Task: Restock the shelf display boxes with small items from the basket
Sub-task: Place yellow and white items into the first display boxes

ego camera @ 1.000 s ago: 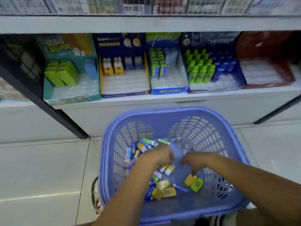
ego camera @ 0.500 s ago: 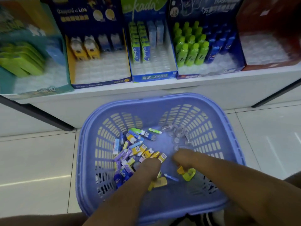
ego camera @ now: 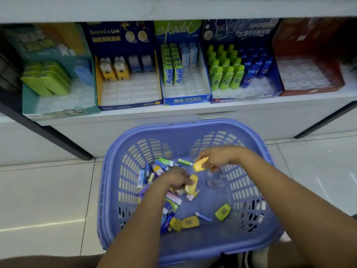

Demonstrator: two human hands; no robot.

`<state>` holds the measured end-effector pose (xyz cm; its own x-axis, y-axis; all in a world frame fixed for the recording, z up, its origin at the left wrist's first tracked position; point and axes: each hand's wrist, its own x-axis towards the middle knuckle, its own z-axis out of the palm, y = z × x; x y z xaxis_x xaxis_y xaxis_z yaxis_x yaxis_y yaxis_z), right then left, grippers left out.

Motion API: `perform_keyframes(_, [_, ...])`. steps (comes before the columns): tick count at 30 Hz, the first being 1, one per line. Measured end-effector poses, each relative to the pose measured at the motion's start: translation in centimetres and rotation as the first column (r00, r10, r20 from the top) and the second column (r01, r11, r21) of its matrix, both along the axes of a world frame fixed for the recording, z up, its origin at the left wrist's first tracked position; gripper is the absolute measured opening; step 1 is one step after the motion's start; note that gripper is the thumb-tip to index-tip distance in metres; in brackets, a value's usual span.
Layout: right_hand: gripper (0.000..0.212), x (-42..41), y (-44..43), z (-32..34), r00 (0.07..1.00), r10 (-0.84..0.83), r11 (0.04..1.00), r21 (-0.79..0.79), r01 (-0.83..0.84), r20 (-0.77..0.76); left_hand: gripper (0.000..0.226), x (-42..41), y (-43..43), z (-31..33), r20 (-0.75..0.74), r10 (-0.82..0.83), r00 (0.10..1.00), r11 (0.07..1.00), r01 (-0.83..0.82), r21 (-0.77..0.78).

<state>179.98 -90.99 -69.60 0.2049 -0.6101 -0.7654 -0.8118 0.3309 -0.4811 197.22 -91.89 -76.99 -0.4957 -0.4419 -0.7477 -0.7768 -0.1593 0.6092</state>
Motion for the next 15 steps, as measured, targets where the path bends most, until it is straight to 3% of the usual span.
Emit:
perform_keyframes(2, [0.023,0.4,-1.0,3.1,0.988,-0.096,0.987,-0.115,0.11,0.119,0.007,0.6,-1.7,3.2,-0.145,0.215,0.966,0.97,-0.194,0.149])
perform_keyframes(5, [0.027,1.3,-2.2,7.3,0.921,-0.204,0.907,-0.291,0.306,0.333,0.01,2.7,-4.0,7.8,-0.297,0.377,0.877,0.919,-0.316,0.234])
perform_keyframes(8, [0.03,2.7,-3.5,10.0,0.891,-0.206,0.776,-0.487,0.401,0.405,0.014,5.5,-5.6,11.8,-0.443,0.484,0.755,0.874,-0.436,0.214])
perform_keyframes(11, [0.03,4.3,-4.7,10.9,0.773,-0.294,0.608,-0.514,0.605,0.561,0.011,7.7,-6.7,14.3,-0.592,0.524,0.612,0.811,-0.571,0.127])
perform_keyframes(15, [0.027,7.7,-7.0,11.5,0.714,-0.277,0.444,-0.573,0.689,0.644,0.004,10.6,-7.9,15.9,-0.727,0.591,0.351,0.58,-0.811,0.081])
